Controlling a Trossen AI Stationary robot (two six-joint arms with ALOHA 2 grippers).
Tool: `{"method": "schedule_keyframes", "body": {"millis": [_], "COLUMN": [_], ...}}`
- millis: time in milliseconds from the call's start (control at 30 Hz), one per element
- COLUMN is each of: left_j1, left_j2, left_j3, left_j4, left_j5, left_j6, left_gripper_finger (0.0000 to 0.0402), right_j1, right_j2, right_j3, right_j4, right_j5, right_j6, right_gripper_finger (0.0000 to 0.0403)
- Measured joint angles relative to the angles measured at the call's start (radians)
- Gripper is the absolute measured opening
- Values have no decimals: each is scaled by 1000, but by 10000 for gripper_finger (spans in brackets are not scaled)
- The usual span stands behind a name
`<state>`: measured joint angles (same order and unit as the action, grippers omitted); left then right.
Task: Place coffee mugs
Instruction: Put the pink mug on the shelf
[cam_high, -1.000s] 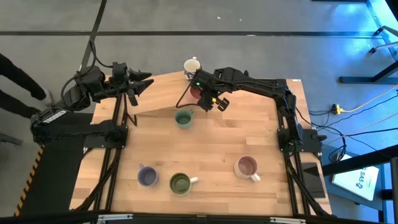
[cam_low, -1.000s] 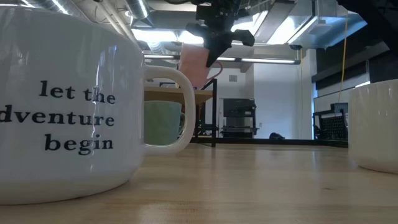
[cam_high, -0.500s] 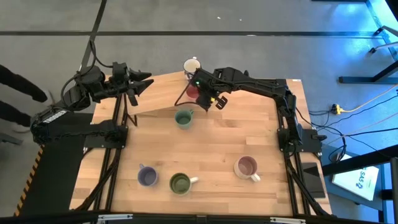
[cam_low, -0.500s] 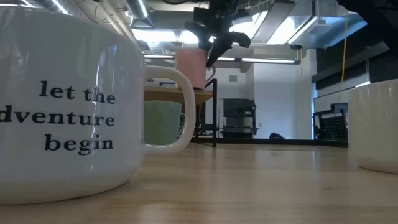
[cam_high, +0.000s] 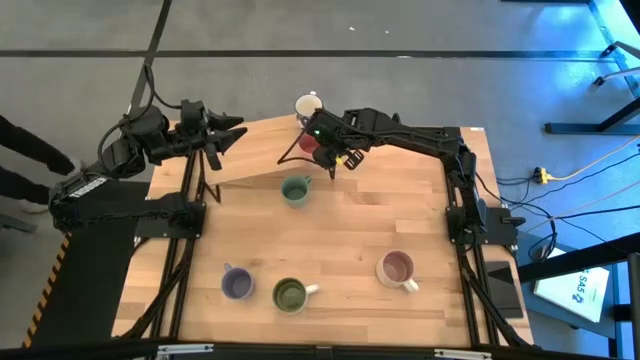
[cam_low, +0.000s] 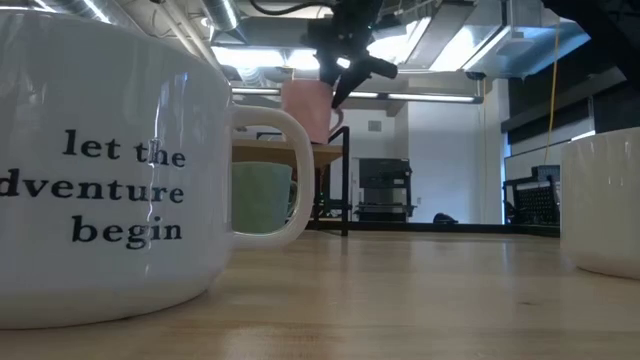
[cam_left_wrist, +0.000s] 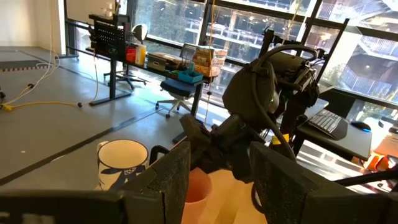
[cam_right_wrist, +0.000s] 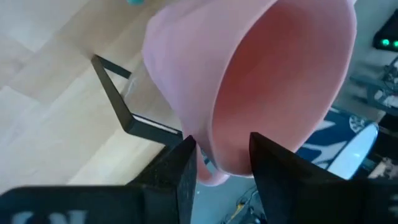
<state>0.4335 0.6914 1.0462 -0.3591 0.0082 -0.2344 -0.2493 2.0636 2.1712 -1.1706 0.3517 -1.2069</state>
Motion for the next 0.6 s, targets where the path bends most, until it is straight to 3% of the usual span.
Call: {"method": "schedule_keyframes", "body": {"millis": [267,600], "left_j1": [0,0], "left_j2": [0,0], "left_j3": [0,0], "left_j4": [0,0], "left_j5": [0,0], "left_j6": [0,0], "left_gripper_finger": [160,160], "right_j1": [-8,-13], "right_j2": [0,0], "right_j3": [0,0], "right_j4": [-2,0], "right_j5": [73,67], "right_j6": [31,52], "right_gripper_finger": [131,131]}}
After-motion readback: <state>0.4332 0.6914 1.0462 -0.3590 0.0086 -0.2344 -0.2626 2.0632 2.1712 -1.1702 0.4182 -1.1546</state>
